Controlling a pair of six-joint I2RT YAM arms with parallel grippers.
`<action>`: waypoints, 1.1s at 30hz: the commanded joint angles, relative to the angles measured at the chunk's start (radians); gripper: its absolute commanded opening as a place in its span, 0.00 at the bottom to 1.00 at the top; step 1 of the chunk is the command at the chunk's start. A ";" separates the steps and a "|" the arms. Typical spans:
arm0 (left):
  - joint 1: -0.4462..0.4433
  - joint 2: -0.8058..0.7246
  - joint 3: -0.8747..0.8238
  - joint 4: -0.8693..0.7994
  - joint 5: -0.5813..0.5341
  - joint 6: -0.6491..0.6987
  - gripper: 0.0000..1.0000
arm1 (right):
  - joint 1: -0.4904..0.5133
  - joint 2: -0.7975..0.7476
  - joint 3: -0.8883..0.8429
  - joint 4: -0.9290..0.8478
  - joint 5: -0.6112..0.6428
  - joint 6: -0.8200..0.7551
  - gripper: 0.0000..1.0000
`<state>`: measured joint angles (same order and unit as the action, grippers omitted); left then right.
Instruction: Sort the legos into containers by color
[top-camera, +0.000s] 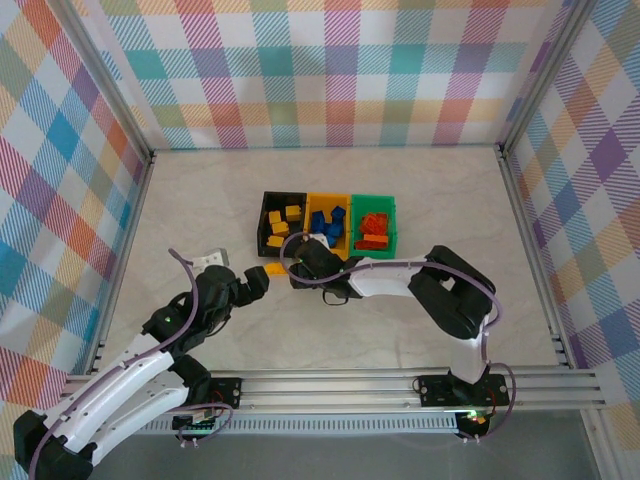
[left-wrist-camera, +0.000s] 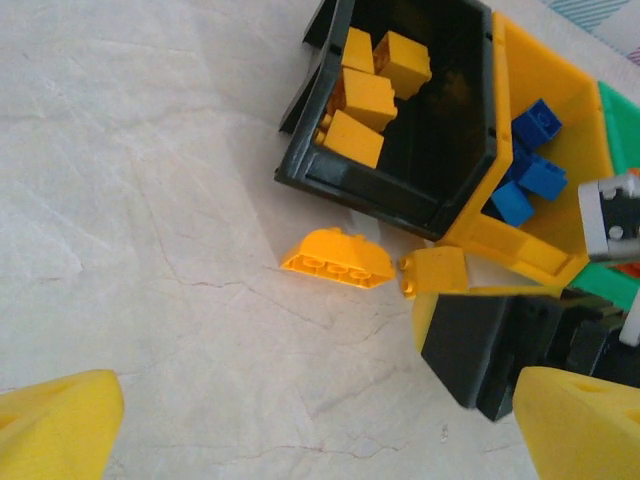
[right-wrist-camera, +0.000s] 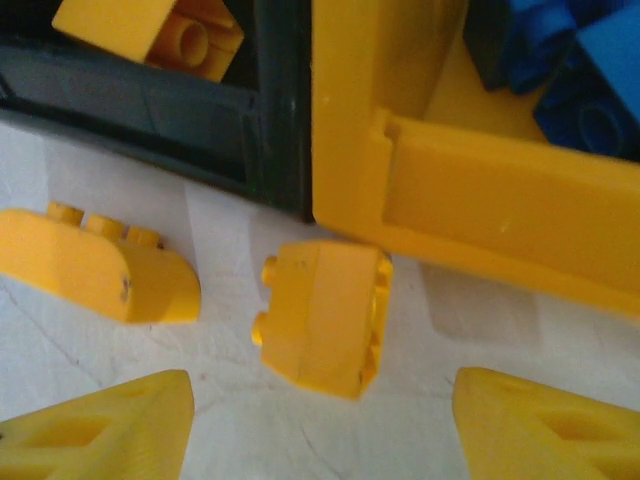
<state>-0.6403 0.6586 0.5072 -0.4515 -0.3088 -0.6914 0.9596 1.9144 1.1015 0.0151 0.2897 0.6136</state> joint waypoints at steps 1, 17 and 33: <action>-0.006 -0.029 -0.007 -0.031 -0.025 -0.021 1.00 | -0.013 0.033 0.046 0.005 0.025 0.003 0.65; -0.005 -0.091 0.000 -0.080 -0.046 -0.022 1.00 | -0.025 -0.014 0.008 -0.029 0.045 0.037 0.27; -0.006 -0.051 -0.022 -0.040 -0.031 0.015 1.00 | -0.038 -0.153 0.246 -0.225 -0.094 -0.134 0.26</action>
<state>-0.6403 0.5964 0.4995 -0.5171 -0.3496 -0.6952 0.9333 1.6821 1.2568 -0.1413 0.2192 0.5385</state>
